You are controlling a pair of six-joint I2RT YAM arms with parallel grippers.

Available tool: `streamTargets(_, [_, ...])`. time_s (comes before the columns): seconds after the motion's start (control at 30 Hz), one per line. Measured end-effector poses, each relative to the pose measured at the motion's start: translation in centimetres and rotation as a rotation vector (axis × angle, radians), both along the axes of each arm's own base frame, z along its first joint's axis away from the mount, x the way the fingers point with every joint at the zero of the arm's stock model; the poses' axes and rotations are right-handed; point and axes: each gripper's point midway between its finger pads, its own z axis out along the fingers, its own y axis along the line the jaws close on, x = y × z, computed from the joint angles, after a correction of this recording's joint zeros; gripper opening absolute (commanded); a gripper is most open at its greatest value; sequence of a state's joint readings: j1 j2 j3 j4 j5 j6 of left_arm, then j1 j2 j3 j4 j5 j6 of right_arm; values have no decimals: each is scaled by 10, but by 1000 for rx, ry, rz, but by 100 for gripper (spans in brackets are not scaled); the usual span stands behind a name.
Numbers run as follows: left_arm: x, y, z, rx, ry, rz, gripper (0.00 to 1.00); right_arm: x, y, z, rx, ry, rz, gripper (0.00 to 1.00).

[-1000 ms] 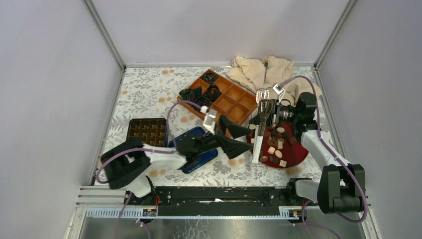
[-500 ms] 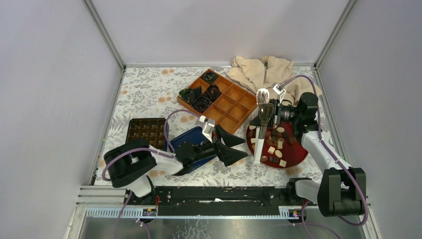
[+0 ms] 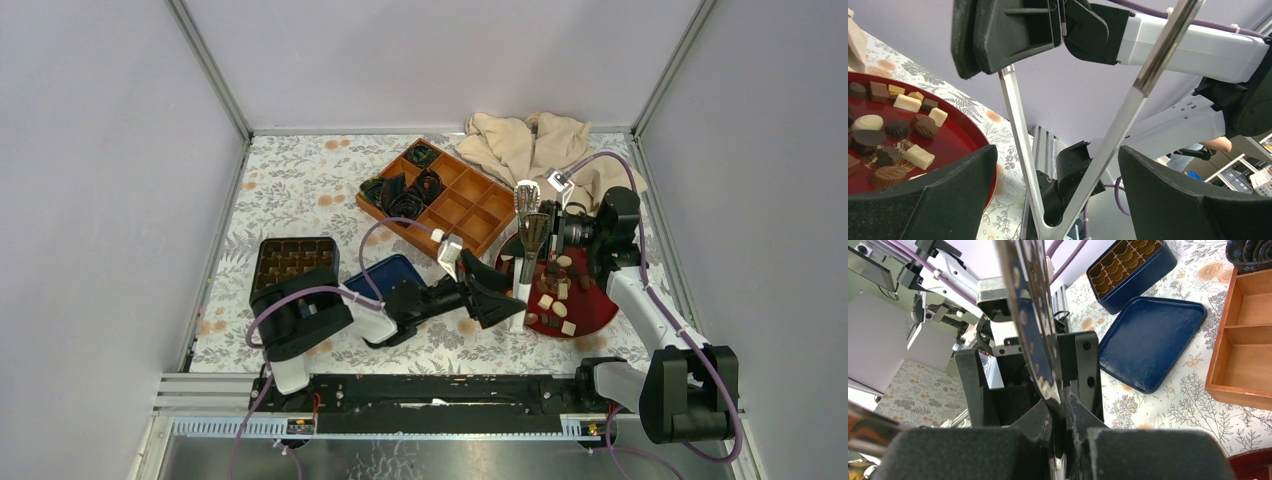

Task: Pack the chocolate
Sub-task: Pick up the clamp from the center of the board.

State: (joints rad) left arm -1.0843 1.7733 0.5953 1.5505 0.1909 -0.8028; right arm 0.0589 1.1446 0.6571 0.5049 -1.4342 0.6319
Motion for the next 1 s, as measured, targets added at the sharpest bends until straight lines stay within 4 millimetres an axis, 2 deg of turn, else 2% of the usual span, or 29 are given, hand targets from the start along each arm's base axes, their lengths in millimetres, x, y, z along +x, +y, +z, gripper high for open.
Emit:
streamTargets(0.17, [-1,-20,0,-7,-12,-28,98,-1,1,0,0,-3,3,0])
streamTargets(0.33, [-2,-34,10,-32,-48,-50,97,-2,2,0,0,-2,10,0])
streamTargets(0.57, [-1,-36,16,-47,-59,-46,84,-1,3,0,0,9,2,1])
streamTargets(0.8, [-1,-36,22,-65,-40,-50,86,4,4,15,24,46,-34,0])
streamTargets(1.0, [-1,-29,46,-112,-45,-38,84,9,5,32,61,74,-71,0])
